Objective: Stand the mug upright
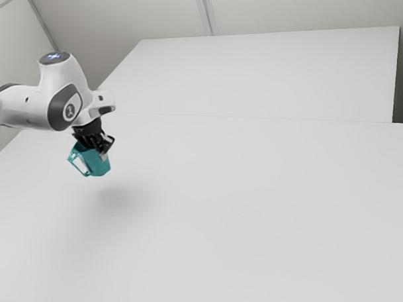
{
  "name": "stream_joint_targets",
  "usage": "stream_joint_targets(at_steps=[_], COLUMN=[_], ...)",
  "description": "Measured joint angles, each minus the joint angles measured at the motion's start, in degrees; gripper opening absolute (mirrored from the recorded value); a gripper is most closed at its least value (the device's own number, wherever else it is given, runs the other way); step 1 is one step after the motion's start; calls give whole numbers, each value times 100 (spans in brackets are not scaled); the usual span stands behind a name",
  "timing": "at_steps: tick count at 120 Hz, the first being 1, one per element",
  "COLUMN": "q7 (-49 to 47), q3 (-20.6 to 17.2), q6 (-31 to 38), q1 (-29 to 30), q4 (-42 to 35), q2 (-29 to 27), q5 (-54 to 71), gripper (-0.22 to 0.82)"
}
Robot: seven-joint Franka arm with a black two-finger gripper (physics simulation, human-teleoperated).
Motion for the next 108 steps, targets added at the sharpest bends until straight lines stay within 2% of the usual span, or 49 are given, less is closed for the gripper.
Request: stream_joint_targets(at_steps=[16,30,60,108], q7=[-1029,-1855,-3388,-4945], q3=[-126,-332,-584,-664], q6=[233,338,411,679], q1=[-360,-452,-5,-89], q4=[-278,-513,-1006,-1024], q2=[-81,-151,-337,262], q5=[103,139,155,151], gripper=[-17,-17,-17,-17])
